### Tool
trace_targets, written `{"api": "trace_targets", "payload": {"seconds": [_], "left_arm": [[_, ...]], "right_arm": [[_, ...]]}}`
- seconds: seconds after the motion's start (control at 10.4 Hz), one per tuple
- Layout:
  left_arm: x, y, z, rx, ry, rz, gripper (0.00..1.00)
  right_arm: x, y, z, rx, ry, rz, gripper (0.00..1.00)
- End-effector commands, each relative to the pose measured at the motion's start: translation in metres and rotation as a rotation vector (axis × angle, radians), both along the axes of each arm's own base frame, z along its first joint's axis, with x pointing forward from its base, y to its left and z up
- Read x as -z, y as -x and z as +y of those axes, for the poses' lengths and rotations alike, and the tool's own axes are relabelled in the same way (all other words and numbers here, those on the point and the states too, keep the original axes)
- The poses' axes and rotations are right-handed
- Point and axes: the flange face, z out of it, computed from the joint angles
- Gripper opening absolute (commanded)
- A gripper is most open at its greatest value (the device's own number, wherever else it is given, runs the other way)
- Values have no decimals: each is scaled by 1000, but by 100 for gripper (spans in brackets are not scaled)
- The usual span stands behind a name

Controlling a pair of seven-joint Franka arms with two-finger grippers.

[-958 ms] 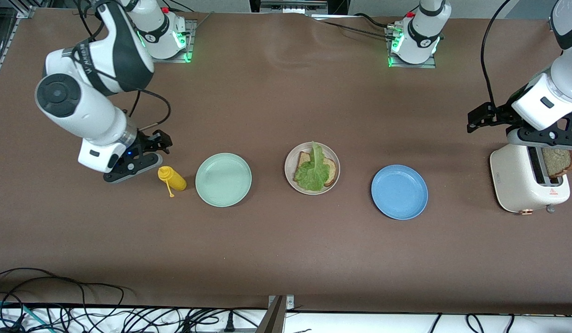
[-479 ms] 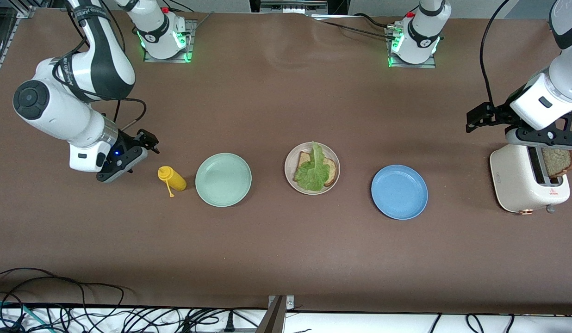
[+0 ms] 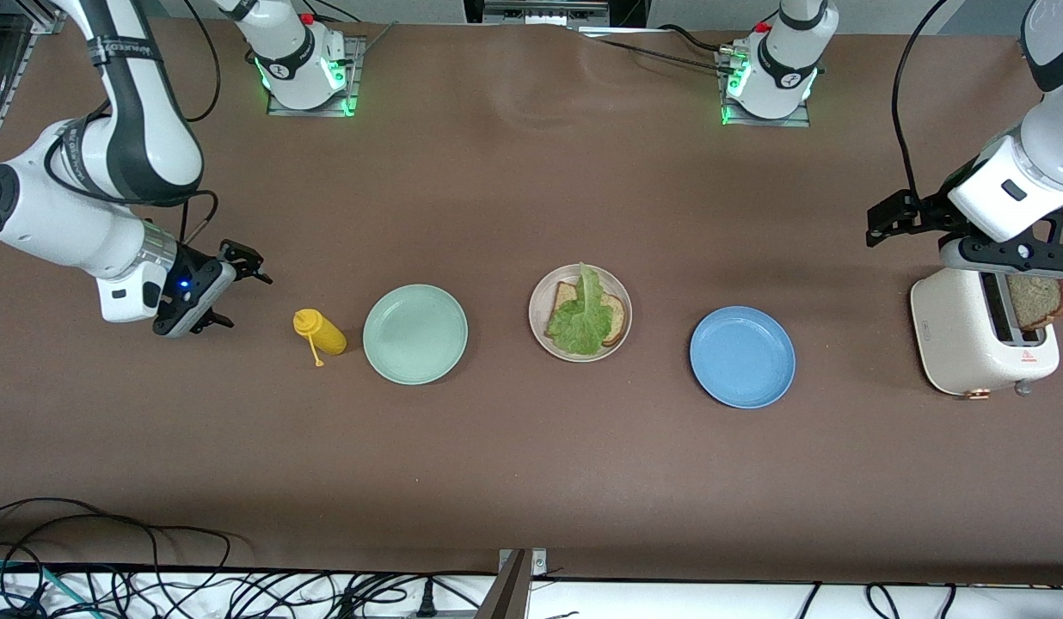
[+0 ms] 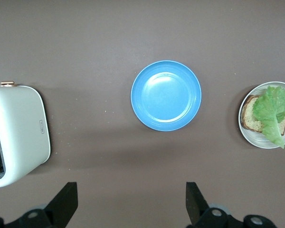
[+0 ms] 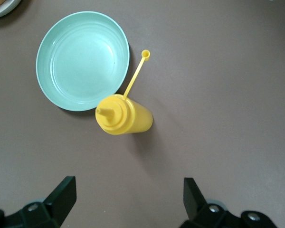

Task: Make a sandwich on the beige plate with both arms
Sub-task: 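Grasp the yellow squeeze bottle with the right gripper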

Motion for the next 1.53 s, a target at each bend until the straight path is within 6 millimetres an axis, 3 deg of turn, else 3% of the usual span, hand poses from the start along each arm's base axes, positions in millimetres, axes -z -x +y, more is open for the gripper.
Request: {"api": "trace_targets", "payload": {"seconds": [0.0,0.38,0.77,1.44], "left_arm": [[-7,1,0,-6,8,4,100],[-7,2,-2,-3,8,4,100],[-7,3,-6,1,8,10,100],[-13,3,-9,-3,7,2,100]], "right_arm": [[20,0,-2,-58,-68,-20,100],[73,-1,-8,-150,-137,-26,100],[120,3,-13,-137,-214,2,100],[162,4,-9,-113,-245,-13,100]]}}
